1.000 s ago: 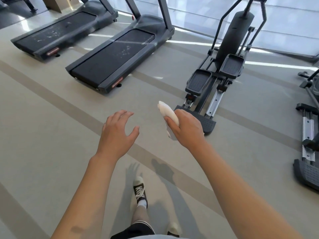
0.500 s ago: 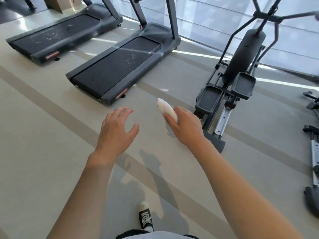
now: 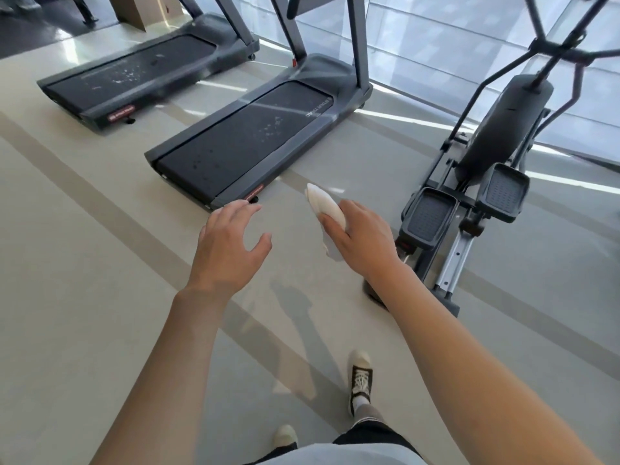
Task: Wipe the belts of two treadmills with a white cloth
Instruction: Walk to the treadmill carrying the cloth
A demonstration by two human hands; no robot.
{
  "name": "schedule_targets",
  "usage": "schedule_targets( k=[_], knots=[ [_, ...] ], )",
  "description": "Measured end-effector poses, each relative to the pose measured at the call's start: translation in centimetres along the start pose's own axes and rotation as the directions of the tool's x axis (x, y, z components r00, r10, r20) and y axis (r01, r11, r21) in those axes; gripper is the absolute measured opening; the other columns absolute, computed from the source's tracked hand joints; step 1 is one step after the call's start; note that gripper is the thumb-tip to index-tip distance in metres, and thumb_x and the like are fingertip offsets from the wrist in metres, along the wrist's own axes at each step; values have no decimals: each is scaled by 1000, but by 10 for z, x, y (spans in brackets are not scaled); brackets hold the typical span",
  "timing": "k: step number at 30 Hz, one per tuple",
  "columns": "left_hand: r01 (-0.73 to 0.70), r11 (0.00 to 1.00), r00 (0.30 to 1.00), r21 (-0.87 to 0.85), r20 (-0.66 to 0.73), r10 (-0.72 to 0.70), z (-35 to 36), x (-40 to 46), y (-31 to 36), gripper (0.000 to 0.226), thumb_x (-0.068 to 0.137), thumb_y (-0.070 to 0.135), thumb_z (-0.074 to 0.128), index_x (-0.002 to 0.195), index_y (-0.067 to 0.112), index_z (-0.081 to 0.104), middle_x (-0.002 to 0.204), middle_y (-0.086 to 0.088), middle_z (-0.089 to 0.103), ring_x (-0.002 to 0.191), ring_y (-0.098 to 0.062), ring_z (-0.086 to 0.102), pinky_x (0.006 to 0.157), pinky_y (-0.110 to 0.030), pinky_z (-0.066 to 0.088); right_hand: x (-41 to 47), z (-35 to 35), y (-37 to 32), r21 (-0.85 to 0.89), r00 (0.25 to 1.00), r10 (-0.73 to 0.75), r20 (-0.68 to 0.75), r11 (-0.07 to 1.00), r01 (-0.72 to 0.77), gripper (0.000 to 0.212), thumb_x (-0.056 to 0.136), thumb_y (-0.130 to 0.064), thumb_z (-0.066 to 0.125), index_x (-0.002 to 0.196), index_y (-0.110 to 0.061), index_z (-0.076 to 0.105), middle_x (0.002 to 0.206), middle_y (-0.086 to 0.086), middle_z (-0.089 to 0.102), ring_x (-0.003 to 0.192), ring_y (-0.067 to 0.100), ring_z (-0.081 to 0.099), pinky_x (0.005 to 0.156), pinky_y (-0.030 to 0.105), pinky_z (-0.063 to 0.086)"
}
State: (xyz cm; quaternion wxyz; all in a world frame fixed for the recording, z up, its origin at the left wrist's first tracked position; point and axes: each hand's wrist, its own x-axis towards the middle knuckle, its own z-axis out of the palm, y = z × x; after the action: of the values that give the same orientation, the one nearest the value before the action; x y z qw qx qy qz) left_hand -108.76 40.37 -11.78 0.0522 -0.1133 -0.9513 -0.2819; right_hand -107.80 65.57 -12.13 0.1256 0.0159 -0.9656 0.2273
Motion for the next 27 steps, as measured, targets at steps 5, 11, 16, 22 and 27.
schedule_targets(
  k=[5, 11, 16, 22, 27],
  knots=[
    [42, 999, 999, 21, -15, -42, 21, 52, 8, 60, 94, 52, 49, 148, 25, 54, 153, 2, 50, 142, -21, 41, 117, -49, 41, 58, 12, 39, 27, 1000, -24, 11, 999, 24, 41, 100, -61, 42, 90, -23, 53, 83, -8, 56, 72, 16, 54, 60, 35, 44],
    [82, 996, 996, 43, -49, -80, 60, 129, 38, 50, 99, 39, 60, 146, 24, 55, 152, 4, 51, 142, -18, 41, 118, -47, 40, 141, 13, 103, 60, 998, -41, 37, 997, 38, 42, 99, -61, 42, 87, -22, 52, 78, -9, 55, 67, 14, 53, 60, 36, 48],
    [86, 995, 993, 58, -83, -81, 90, 192, 72, 49, 98, 40, 58, 143, 22, 57, 150, 0, 54, 141, -21, 44, 117, -46, 41, 204, 1, 156, 94, 996, -63, 67, 994, 56, 38, 99, -58, 44, 87, -23, 51, 79, -10, 54, 68, 14, 52, 59, 33, 42],
    [124, 987, 991, 103, -64, -118, 115, 240, 97, 47, 100, 40, 60, 145, 25, 56, 152, 3, 51, 142, -19, 41, 117, -44, 40, 257, -6, 205, 157, 996, -58, 70, 987, 47, 40, 99, -55, 46, 81, -19, 46, 75, -8, 50, 67, 18, 48, 59, 31, 31],
    [120, 985, 992, 126, -56, -113, 124, 279, 110, 49, 100, 38, 60, 146, 23, 55, 152, 2, 51, 142, -19, 41, 117, -44, 40, 283, -2, 231, 170, 996, -37, 80, 985, 23, 43, 99, -58, 44, 82, -18, 48, 76, -7, 53, 68, 18, 51, 59, 32, 35]
  ],
)
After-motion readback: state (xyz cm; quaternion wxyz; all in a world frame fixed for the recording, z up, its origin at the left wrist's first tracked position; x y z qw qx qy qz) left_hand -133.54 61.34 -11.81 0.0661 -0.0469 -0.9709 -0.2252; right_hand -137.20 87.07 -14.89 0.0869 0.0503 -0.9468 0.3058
